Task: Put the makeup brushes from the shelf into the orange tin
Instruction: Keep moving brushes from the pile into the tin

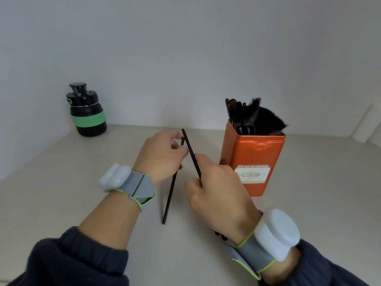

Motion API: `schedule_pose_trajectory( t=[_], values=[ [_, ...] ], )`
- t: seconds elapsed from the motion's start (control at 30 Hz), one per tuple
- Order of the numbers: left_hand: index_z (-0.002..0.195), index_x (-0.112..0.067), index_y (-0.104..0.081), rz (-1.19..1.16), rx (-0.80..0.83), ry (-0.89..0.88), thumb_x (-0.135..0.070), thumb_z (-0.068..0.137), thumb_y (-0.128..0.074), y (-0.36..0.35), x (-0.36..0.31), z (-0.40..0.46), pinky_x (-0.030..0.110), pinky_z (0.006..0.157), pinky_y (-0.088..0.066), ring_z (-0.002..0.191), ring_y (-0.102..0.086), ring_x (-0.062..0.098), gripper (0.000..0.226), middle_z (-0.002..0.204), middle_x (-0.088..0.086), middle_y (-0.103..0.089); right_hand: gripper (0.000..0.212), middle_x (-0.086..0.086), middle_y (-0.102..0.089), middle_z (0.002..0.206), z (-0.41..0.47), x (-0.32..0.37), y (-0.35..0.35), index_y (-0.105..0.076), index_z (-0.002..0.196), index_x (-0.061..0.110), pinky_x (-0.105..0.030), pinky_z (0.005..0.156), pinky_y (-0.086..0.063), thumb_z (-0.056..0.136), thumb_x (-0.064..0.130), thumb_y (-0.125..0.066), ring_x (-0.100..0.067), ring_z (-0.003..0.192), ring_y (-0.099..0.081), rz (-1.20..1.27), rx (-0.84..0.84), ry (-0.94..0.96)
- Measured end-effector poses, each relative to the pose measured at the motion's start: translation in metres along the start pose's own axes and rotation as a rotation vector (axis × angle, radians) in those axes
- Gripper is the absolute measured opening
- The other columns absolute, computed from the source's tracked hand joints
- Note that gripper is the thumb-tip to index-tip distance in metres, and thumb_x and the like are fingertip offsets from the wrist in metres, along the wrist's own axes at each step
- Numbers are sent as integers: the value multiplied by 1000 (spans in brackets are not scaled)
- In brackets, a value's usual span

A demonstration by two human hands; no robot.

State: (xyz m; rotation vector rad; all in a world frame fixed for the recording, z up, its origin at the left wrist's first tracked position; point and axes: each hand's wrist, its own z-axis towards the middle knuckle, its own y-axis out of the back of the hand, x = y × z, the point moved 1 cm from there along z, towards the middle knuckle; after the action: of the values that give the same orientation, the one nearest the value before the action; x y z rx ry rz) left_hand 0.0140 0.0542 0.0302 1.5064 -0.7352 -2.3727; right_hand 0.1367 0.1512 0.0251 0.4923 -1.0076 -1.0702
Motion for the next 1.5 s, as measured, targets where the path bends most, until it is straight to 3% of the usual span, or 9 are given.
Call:
schedule_pose_trajectory(
  t=[0.17,0.33,0.47,0.53,0.63,0.87,1.13,1.33,1.5],
  values=[
    [108,-18,-67,-335,-128,-38,-6,90,-50,5,-15,-1,19,35,-43,41,-61,7,27,81,2,-61,19,1,-58,59,2,-2,8,-61,93,21,-42,51,-46,102,29,-47,-25,54,-57,113,-228,129],
    [108,-11,-56,-756,-221,-91,-2,94,-46,18,-31,-7,26,40,-46,51,-64,20,19,77,12,-59,17,9,-42,48,5,-6,23,-67,91,21,-22,45,-33,99,28,-54,-9,44,-42,277,-421,211],
    [106,-13,-46,-1014,-230,-121,-5,101,-39,28,-38,-13,28,44,-51,54,-68,28,11,68,9,-60,16,-7,-50,53,7,-13,37,-62,104,26,-43,45,-40,99,33,-48,-30,43,-48,601,-500,163],
    [106,-12,-43,-1115,-256,-152,-6,104,-36,32,-41,-16,31,51,-56,60,-71,31,9,70,10,-61,13,-14,-52,57,7,-13,47,-57,106,23,-35,48,-40,102,24,-45,-25,46,-49,698,-606,181],
    [107,-11,-39,-1208,-284,-207,-7,106,-35,35,-46,-21,34,61,-58,72,-74,36,7,76,12,-63,13,-12,-54,62,6,-14,59,-47,104,19,-19,52,-39,106,11,-37,-13,48,-46,746,-755,225],
    [106,-12,-37,-1149,-282,-352,-7,106,-32,32,-52,-28,37,67,-58,83,-74,39,8,84,14,-65,10,-15,-59,78,4,-14,70,-38,106,10,-35,46,-41,109,12,-28,-31,50,-49,731,-968,254],
    [110,-13,-34,-1023,-268,-476,-9,106,-31,26,-57,-31,38,67,-59,83,-74,38,6,85,13,-64,15,10,-60,82,13,-22,61,-50,101,20,-36,69,-47,108,20,-37,-12,73,-58,487,-853,128],
    [109,-13,-35,-1117,-286,-449,-11,106,-33,24,-60,-34,39,70,-59,84,-74,40,5,81,8,-68,29,1,-64,82,13,-22,58,-58,92,16,-58,82,-46,105,30,-37,-30,81,-59,192,-793,0],
    [110,-12,-34,-1112,-290,-466,-11,107,-33,20,-64,-36,38,69,-60,82,-74,39,4,81,8,-68,27,0,-56,67,15,-29,54,-60,88,12,-60,79,-48,102,28,-43,-29,70,-54,170,-694,-49]
  ],
)
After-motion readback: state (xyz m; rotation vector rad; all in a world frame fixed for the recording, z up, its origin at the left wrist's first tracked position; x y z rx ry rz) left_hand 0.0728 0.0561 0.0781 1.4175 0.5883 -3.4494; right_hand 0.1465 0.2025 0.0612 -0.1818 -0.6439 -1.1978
